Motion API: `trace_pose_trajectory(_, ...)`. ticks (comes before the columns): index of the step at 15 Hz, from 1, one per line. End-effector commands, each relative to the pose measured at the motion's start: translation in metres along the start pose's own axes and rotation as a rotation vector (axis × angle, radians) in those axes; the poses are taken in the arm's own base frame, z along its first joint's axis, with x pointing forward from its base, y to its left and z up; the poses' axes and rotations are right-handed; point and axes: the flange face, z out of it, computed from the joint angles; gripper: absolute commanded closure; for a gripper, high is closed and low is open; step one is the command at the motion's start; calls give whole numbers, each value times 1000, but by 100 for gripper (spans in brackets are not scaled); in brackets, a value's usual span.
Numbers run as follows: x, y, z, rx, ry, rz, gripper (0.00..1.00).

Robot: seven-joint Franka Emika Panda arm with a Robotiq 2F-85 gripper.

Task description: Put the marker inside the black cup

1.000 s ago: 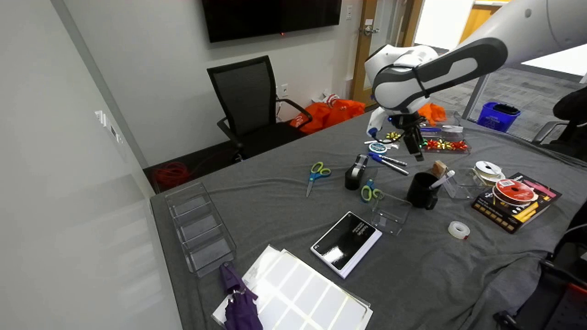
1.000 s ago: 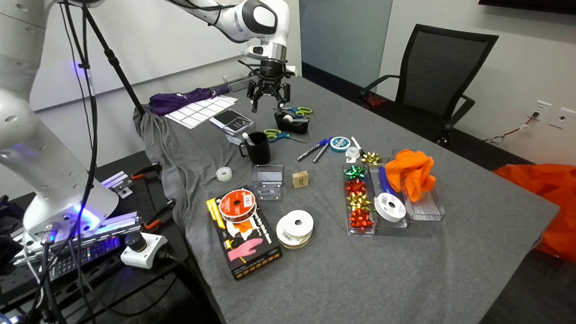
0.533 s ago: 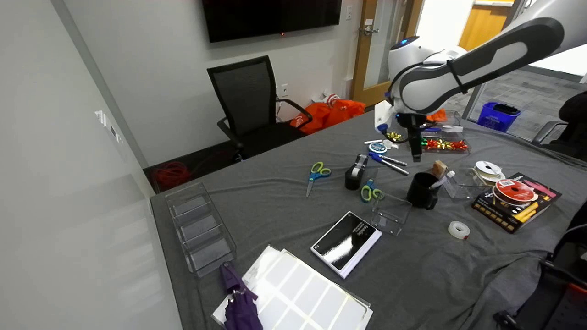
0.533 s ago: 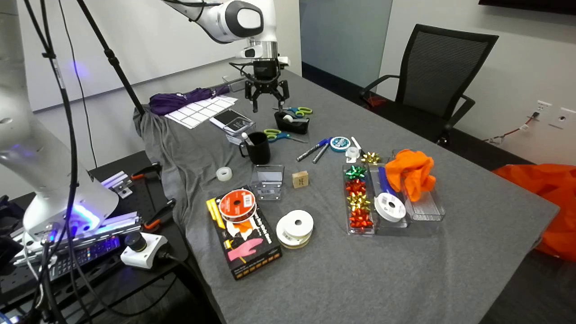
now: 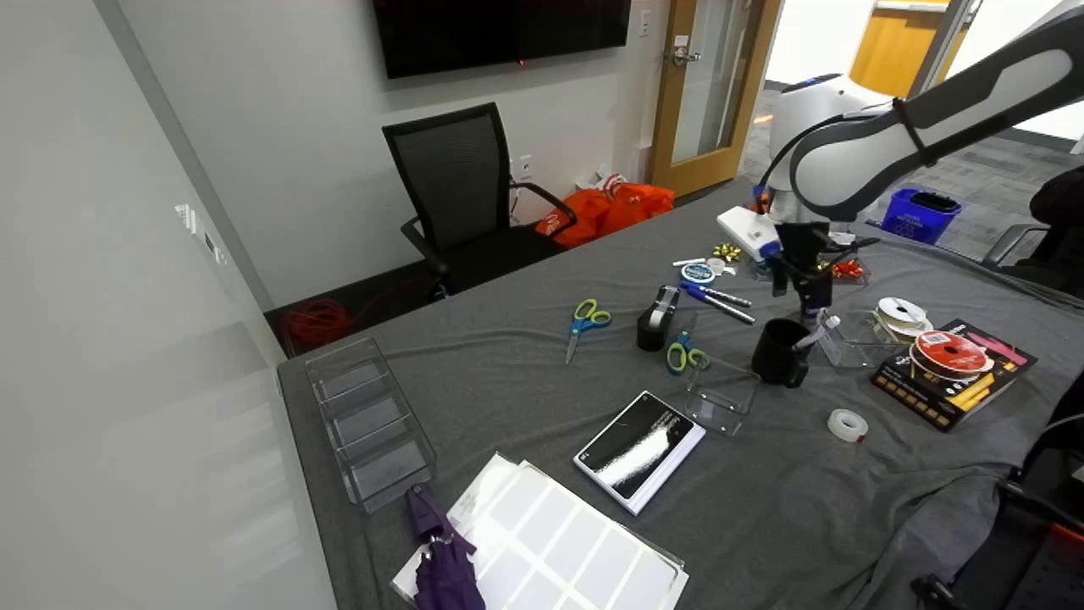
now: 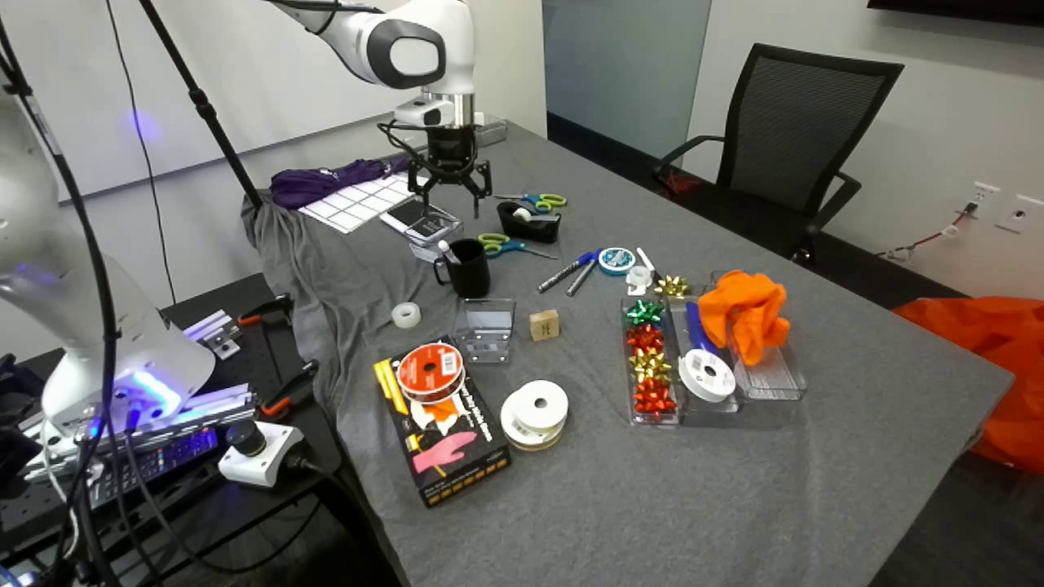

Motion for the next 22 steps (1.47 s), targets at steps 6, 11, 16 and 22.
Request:
trace_pose_trajectory(6, 30, 20, -1, 50, -17, -460, 0)
trace_pose_trajectory(11, 22, 13, 0, 28, -9, -433, 0)
trace_pose_trajectory(16, 29, 23, -3, 81, -26, -624, 0)
trace_pose_trajectory(22, 36, 33, 16, 158, -23, -924, 0)
